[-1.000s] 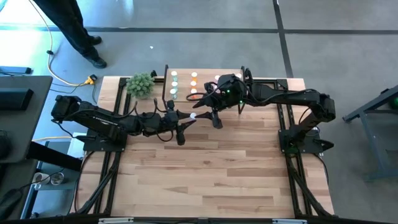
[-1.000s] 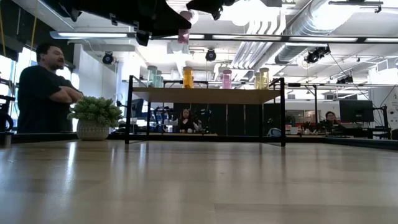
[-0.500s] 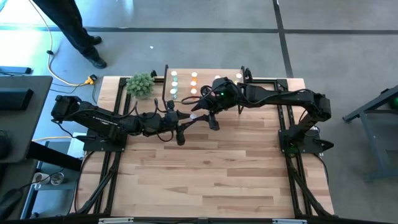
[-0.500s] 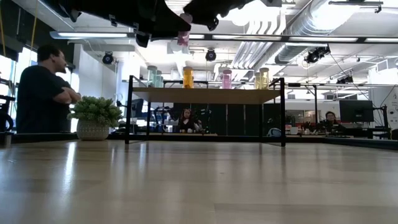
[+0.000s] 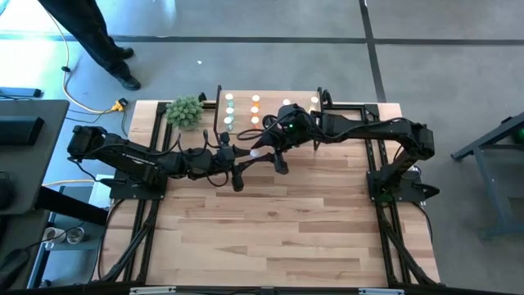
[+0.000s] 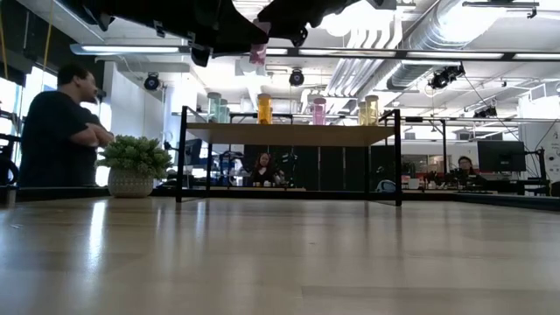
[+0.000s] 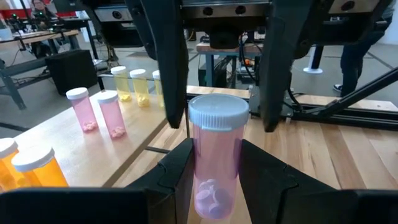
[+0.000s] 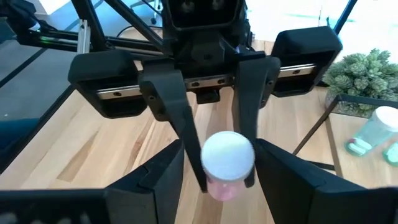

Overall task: Pick and place medicine bottles onto shelf by color
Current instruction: Put the purple pill bottle on the shelf aligned with the purple pill bottle

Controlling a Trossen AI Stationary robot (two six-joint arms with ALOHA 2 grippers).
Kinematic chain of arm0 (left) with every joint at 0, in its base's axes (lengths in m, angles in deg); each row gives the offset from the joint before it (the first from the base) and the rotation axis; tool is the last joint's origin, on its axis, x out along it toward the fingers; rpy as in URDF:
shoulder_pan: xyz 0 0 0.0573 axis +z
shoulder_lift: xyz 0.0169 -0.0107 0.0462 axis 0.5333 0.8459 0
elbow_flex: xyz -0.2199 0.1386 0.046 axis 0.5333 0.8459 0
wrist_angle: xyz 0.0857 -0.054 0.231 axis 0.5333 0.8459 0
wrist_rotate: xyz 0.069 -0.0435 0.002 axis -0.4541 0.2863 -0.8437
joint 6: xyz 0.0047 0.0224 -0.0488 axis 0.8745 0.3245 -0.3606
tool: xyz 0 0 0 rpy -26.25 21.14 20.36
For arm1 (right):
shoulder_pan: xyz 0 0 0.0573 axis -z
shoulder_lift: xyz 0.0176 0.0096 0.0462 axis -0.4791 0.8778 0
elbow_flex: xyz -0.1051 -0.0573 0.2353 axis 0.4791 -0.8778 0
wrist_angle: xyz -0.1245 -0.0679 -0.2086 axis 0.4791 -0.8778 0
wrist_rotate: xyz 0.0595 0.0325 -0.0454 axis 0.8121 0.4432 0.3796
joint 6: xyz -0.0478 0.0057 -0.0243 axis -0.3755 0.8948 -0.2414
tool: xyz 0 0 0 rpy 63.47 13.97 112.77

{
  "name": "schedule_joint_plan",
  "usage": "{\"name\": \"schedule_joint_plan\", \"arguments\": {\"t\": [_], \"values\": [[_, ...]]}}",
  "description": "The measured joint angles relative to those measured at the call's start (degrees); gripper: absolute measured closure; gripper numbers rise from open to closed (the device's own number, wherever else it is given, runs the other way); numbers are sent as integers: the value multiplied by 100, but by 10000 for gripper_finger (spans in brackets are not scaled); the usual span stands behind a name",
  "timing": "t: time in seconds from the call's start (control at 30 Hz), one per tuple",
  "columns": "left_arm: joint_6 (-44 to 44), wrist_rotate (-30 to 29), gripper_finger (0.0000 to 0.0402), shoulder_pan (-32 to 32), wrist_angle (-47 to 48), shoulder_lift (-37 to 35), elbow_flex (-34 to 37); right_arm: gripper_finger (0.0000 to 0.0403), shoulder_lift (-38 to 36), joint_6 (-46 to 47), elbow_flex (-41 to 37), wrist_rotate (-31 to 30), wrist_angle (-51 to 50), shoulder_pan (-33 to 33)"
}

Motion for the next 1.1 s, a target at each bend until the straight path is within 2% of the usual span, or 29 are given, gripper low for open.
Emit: {"name": "schedule_joint_plan", "arguments": {"t": [0.37, 0.57, 0.83, 1.1], "values": [[10, -12, 296, 0, 10, -2, 0, 220, 109, -4, -4, 82, 19, -7], [1, -15, 296, 0, 50, -3, 0, 245, 109, -2, -4, 82, 12, -7], [9, -14, 296, 0, 104, -4, 0, 256, 109, 13, -4, 80, 10, 1], [12, -15, 296, 0, 107, -4, 0, 290, 109, 59, -2, 79, 8, 1]]}}
